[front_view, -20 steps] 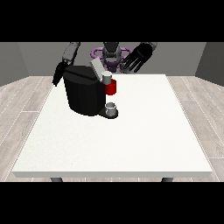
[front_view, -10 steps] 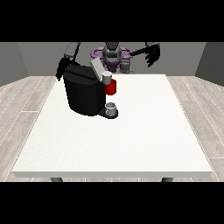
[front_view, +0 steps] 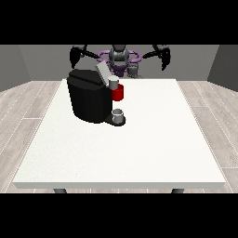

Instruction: Insert the coffee pod into the coffee machine and close the lid

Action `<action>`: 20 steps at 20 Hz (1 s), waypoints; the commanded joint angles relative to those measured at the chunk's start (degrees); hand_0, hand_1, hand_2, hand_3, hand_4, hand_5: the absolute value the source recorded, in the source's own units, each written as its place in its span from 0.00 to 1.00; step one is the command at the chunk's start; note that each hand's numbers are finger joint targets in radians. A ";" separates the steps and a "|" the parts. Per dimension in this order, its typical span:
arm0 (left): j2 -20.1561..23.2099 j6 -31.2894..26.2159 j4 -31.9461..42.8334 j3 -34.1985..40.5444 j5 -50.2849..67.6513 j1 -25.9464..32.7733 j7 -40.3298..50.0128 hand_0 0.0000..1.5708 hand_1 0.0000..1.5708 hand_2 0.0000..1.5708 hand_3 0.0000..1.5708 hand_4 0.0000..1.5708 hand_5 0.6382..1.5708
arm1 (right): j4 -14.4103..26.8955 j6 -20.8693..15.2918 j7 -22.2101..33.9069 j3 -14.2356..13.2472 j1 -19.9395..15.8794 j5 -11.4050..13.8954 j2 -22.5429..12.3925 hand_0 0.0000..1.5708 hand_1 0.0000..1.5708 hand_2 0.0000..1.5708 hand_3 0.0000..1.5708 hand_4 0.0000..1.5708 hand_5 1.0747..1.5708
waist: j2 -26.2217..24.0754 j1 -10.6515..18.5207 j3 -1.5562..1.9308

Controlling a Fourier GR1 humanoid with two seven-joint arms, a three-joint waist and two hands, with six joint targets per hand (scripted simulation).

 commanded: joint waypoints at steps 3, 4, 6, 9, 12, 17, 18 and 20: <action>0.35 -2.79 -3.73 0.44 3.34 3.83 1.64 0.00 0.00 0.00 0.00 0.27 1.00 | -5.55 5.50 5.04 1.74 -4.93 -1.61 -2.61 0.00 0.00 0.00 0.00 0.12 1.00 | -1.51 1.35 0.01; -1.23 -0.96 -4.05 -1.45 4.26 2.31 4.30 0.00 0.00 0.00 0.00 0.29 1.00 | -3.91 7.16 1.67 0.72 -4.94 -1.08 -5.70 0.00 0.00 0.00 0.00 0.10 1.00 | -2.11 2.79 0.04; -0.26 -1.64 -6.91 -1.31 4.09 5.47 4.07 0.00 0.00 0.00 0.00 0.25 1.00 | -7.21 6.27 1.61 3.75 -4.21 -0.01 -2.65 0.00 0.00 0.00 0.00 0.16 1.00 | -0.05 1.17 0.02; -1.24 -1.58 -12.55 -3.16 6.14 7.77 4.64 0.00 0.00 0.00 0.00 0.25 1.00 | -7.32 5.98 5.48 2.84 -7.78 0.28 -3.92 0.00 0.00 0.00 0.00 0.00 1.00 | 2.49 2.22 0.03; -1.26 0.83 -16.25 -6.40 8.68 8.33 5.75 0.00 0.00 0.00 0.00 0.24 1.00 | -4.69 6.82 7.96 -1.55 -12.51 -3.19 -5.89 0.00 0.00 0.00 0.00 0.00 1.00 | 4.92 3.23 0.03; -1.26 -0.65 -22.38 -9.62 11.04 10.30 6.96 0.00 0.00 0.00 0.00 0.22 1.00 | -0.42 6.98 5.71 -4.81 -15.60 -7.00 -5.17 0.00 0.00 0.00 0.00 0.00 1.00 | 9.11 5.51 0.04; -1.26 -0.36 -23.79 -8.97 10.92 8.73 10.03 0.00 0.00 0.00 0.00 0.22 1.00 | 0.26 6.70 9.62 -5.44 -17.61 -7.44 -5.91 0.00 0.00 0.00 0.00 0.05 1.00 | 9.06 5.67 0.04; -1.27 1.76 -25.39 -13.76 13.46 11.88 8.42 0.00 0.00 0.00 0.00 0.18 1.00 | 2.91 6.59 8.92 -7.17 -19.79 -8.93 -6.24 0.00 0.00 0.00 0.00 0.06 1.00 | 10.52 6.77 0.04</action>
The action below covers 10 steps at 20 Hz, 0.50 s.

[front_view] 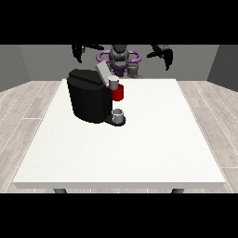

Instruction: Insert the coffee pod into the coffee machine and close the lid

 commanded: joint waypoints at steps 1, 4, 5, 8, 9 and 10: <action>-0.16 2.11 -4.91 -2.97 1.61 0.34 2.40 0.00 0.00 0.00 0.00 0.17 1.00 | 2.63 -0.34 2.16 -0.90 -3.95 -2.58 1.57 0.00 0.00 0.00 0.00 0.08 1.00 | 2.79 0.21 0.00; -0.16 1.77 -9.90 -5.09 3.84 3.02 2.63 0.00 0.00 0.00 0.00 0.24 1.00 | 6.13 0.46 0.74 -2.50 -6.58 -3.18 -0.89 0.00 0.00 0.00 0.00 0.11 1.00 | 5.37 1.27 0.00; 0.14 0.92 -10.46 -3.19 2.34 4.63 1.30 0.00 0.00 0.00 0.00 0.22 1.00 | 5.83 1.29 -2.36 -1.99 -3.35 -3.43 0.21 0.00 0.00 0.00 0.00 0.09 1.00 | 6.17 -0.04 0.00; 0.77 0.85 -13.94 -3.49 3.54 8.11 2.75 0.00 0.00 0.00 0.00 0.23 1.00 | 4.99 0.98 2.29 0.94 -6.51 -2.22 0.32 0.00 0.00 0.00 0.00 0.00 1.00 | 5.11 -1.27 -0.01; 1.61 1.57 -12.67 -1.86 4.26 5.10 3.08 0.00 0.00 0.00 0.00 0.23 1.00 | 4.23 -1.20 3.46 3.38 -7.03 -0.58 3.16 0.00 0.00 0.00 0.00 0.00 1.00 | 5.86 -2.49 -0.02; 3.98 -0.82 -14.36 -1.06 5.52 6.78 2.84 0.00 0.00 0.00 0.00 0.24 1.00 | 5.06 -0.94 4.16 1.41 -8.88 -1.53 0.94 0.00 0.00 0.00 0.00 0.00 1.00 | 6.24 -1.35 -0.01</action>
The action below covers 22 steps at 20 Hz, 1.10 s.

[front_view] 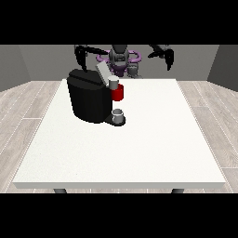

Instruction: Insert the coffee pod into the coffee machine and close the lid

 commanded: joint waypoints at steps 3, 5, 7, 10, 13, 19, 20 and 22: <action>1.01 0.43 -5.80 -0.52 1.44 2.82 1.64 0.00 0.00 0.00 0.00 0.24 1.00 | 2.73 0.45 -2.84 2.30 -1.59 0.99 1.47 0.00 0.00 0.00 0.00 0.00 1.00 | 2.88 -0.18 0.00; 2.80 -0.17 -4.86 0.41 1.63 2.34 -0.72 0.00 0.00 0.00 0.00 0.23 1.00 | 3.23 -1.97 -2.95 3.10 -4.27 2.29 2.70 0.00 0.00 0.00 0.00 0.00 1.00 | 5.14 0.01 -0.01; 0.76 2.87 -9.58 -1.98 0.37 3.89 3.30 0.00 0.00 0.00 0.00 0.20 1.00 | 4.73 -0.42 -3.80 2.99 -3.68 2.10 1.54 0.00 0.00 0.00 0.00 0.00 1.00 | 3.42 -0.94 0.00; 3.57 1.84 -8.59 -0.75 0.34 3.51 1.43 0.00 0.00 0.00 0.00 0.20 1.00 | 5.69 0.20 -3.52 1.54 -7.70 0.89 0.42 0.00 0.00 0.00 0.00 0.00 1.00 | 6.05 -0.37 0.00; 3.24 3.24 -7.13 -0.24 0.66 4.32 0.48 0.00 0.00 0.00 0.00 0.22 1.00 | 5.52 -1.27 -3.91 4.95 -7.40 2.80 3.98 0.00 0.00 0.00 0.00 0.00 1.00 | 6.19 -1.67 -0.01; 3.77 3.44 -8.07 -0.62 1.10 5.01 -0.67 0.00 0.00 0.00 0.00 0.23 1.00 | 7.77 1.95 -3.90 3.12 -11.84 2.68 -0.98 0.00 0.00 0.00 0.00 0.08 1.00 | 7.46 -0.87 -0.01; 3.11 3.14 -10.52 -1.62 1.89 3.74 3.73 0.00 0.00 0.00 0.00 0.24 1.00 | 9.16 -0.42 -5.05 3.79 -12.02 4.19 0.41 0.00 0.00 0.00 0.00 0.13 1.00 | 7.16 0.15 0.00; 2.68 3.47 -11.29 -2.52 1.47 1.17 4.83 0.00 0.00 0.00 0.00 0.24 1.00 | 9.80 2.27 -3.14 3.53 -16.10 3.37 -1.42 0.00 0.00 0.00 0.00 0.10 1.00 | 8.51 1.48 0.00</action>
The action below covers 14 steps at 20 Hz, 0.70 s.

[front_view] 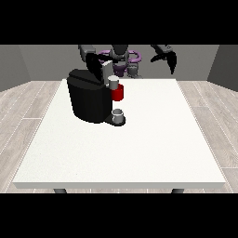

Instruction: Insert the coffee pod into the coffee machine and close the lid

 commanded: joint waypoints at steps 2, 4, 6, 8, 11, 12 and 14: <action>0.29 0.00 -1.50 -1.00 -0.06 -2.33 1.60 0.00 0.00 0.00 0.00 0.25 1.00 | 1.57 -0.21 -1.46 1.68 -4.46 3.08 -1.38 0.00 0.00 0.00 0.00 0.08 1.00 | 2.38 1.85 -0.05; 0.19 -2.15 -2.11 -2.02 0.73 1.00 2.01 0.00 0.00 0.00 0.00 0.21 1.00 | 1.07 -1.75 -1.26 2.87 -3.12 3.89 0.71 0.00 0.00 0.00 0.00 0.07 1.00 | -0.33 3.21 -0.05; -2.37 2.17 -1.77 -3.26 -1.73 -2.22 2.20 0.00 0.00 0.00 0.00 0.23 1.00 | 1.29 -0.94 1.41 2.06 -8.11 3.13 -0.47 0.00 0.00 0.00 0.00 0.00 1.00 | 2.22 3.04 -0.05; -0.55 0.35 -0.32 -2.28 -1.05 -1.49 -0.34 0.00 0.00 0.00 0.00 0.21 1.00 | 0.26 -0.53 2.62 2.39 -9.38 3.07 -0.55 0.00 0.00 0.00 0.00 0.00 1.00 | 2.12 3.17 -0.07; 1.71 -1.75 1.51 -0.08 0.90 -2.12 -1.12 0.00 0.00 0.00 0.00 0.21 1.00 | -1.77 -2.17 3.99 4.43 -9.50 4.66 1.29 0.00 0.00 0.00 0.00 0.00 1.00 | 1.96 4.21 -0.10; 1.81 -1.67 1.85 0.16 0.94 -2.18 -2.37 0.00 0.00 0.00 0.00 0.23 1.00 | -2.10 -0.42 2.63 5.24 -8.45 4.99 0.64 0.00 0.00 0.00 0.00 0.00 1.00 | 3.50 3.93 -0.09; 0.30 -1.50 0.49 -1.95 0.37 -3.73 0.21 0.00 0.00 0.00 0.00 0.25 1.00 | -2.30 -4.23 4.34 6.95 -9.61 8.14 1.83 0.00 0.00 0.00 0.00 0.07 1.00 | 2.65 6.64 -0.09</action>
